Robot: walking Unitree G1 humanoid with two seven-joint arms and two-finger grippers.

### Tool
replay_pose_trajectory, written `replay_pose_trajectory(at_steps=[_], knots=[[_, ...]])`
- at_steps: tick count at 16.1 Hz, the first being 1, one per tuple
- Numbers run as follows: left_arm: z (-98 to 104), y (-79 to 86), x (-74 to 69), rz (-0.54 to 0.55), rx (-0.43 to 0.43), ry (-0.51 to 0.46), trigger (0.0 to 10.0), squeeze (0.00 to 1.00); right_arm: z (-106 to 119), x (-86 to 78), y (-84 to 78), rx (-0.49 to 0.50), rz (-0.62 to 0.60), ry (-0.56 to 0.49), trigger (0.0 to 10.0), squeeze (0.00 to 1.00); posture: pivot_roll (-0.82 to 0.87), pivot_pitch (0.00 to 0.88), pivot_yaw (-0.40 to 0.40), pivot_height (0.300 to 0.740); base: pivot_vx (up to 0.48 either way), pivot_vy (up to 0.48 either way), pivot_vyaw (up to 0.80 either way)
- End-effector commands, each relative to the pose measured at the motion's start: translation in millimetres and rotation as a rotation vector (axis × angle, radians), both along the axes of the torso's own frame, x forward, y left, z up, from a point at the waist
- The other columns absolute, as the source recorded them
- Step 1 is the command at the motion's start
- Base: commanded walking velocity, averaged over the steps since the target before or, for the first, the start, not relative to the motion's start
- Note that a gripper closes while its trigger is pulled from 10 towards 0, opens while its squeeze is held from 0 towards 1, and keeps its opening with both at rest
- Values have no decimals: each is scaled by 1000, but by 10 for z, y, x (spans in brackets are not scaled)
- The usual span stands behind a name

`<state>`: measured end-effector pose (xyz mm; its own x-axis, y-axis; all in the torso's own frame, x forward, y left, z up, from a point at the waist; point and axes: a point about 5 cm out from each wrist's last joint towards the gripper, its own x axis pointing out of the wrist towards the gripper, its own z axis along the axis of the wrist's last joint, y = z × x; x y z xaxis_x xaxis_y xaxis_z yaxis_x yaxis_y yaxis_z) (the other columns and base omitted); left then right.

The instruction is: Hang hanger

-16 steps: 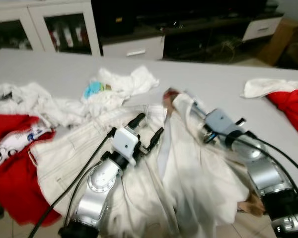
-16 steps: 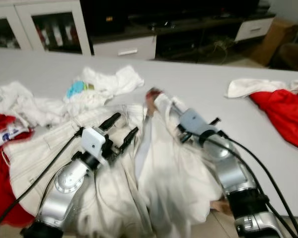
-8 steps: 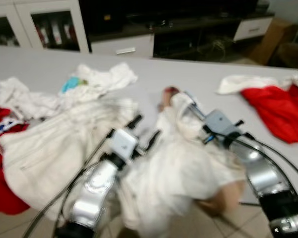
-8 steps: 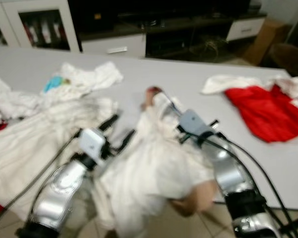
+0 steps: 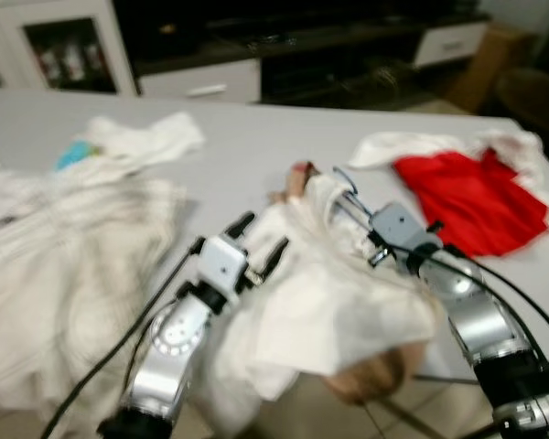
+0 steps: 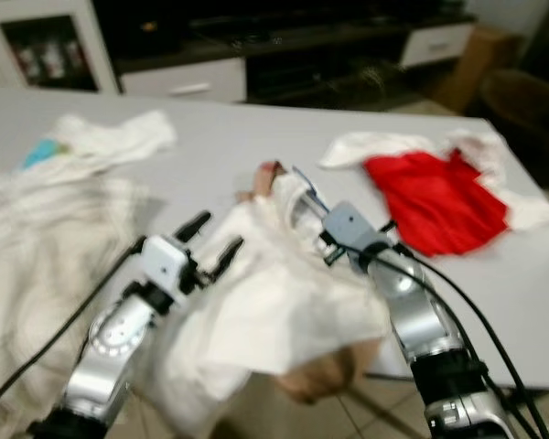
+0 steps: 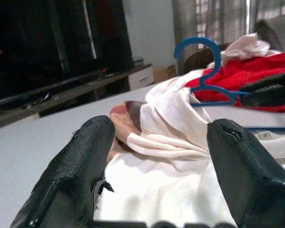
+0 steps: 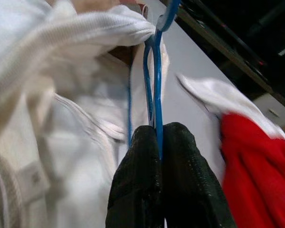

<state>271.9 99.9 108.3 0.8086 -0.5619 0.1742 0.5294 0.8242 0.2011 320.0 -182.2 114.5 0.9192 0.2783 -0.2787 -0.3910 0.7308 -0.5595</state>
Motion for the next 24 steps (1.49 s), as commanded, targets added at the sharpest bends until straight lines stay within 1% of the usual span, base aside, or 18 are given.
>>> replay_pose_trajectory(at_steps=[1,3,4,5,6,7,8,9,11,13,14,16,18,21,22,24], knots=[[-6,-57,-24,-15,-4,4,10000,0,38,2,-43,4,-8,-9,10000,0,-54,0,-3,740,0,0,0],[-7,-59,-28,-15,-4,5,10000,0,40,1,-34,6,-3,-9,10000,0,-52,0,-4,740,0,0,0],[-9,-56,-30,-14,-3,7,10000,0,45,-3,-11,14,16,-11,10000,0,-51,0,-4,740,0,0,0],[-12,-53,-29,-13,-3,8,10000,0,56,-21,35,34,64,-10,10000,0,-51,0,-4,740,0,0,0],[-14,-48,-27,-11,-1,8,10000,0,73,-66,100,42,148,-7,10000,0,-51,0,-4,740,0,0,0],[-14,-46,-26,-11,0,8,10000,0,79,-92,129,40,190,-6,10000,0,-51,0,-4,740,0,0,0],[-15,-42,-24,-9,2,9,10000,0,74,-176,190,21,303,9,10000,0,-50,0,-5,740,0,0,0],[-16,-43,-23,-9,3,9,10000,0,68,-251,226,6,389,16,10000,0,-50,0,-6,740,0,0,0],[-17,-44,-20,-9,3,9,10000,0,80,-265,205,-31,410,-12,10000,0,-51,0,-8,740,0,0,0],[-18,-52,-18,-9,2,9,10000,0,120,-247,156,-90,421,-63,10000,0,-51,0,-8,740,0,0,0],[-20,-58,-19,-10,1,10,10000,0,140,-265,139,-140,462,-86,10000,0,-52,0,-8,740,0,0,0],[-21,-61,-18,-11,2,11,10000,0,133,-273,112,-176,480,-84,10000,0,-52,0,-10,740,0,0,0],[-22,-63,-10,-10,3,11,10000,0,133,-251,94,-183,473,-88,10000,0,-49,0,-12,740,0,0,0],[-19,-63,-10,-7,3,6,10000,0,159,-267,182,-134,521,-112,10000,0,-45,0,-14,740,0,0,0],[-16,-61,-9,-6,2,4,10000,0,162,-269,187,-133,526,-115,10000,0,-45,0,-14,740,0,0,0],[14,-48,-4,-9,-3,-19,10000,0,172,-251,182,-169,515,-145,10000,0,-44,0,-15,740,0,0,0]])
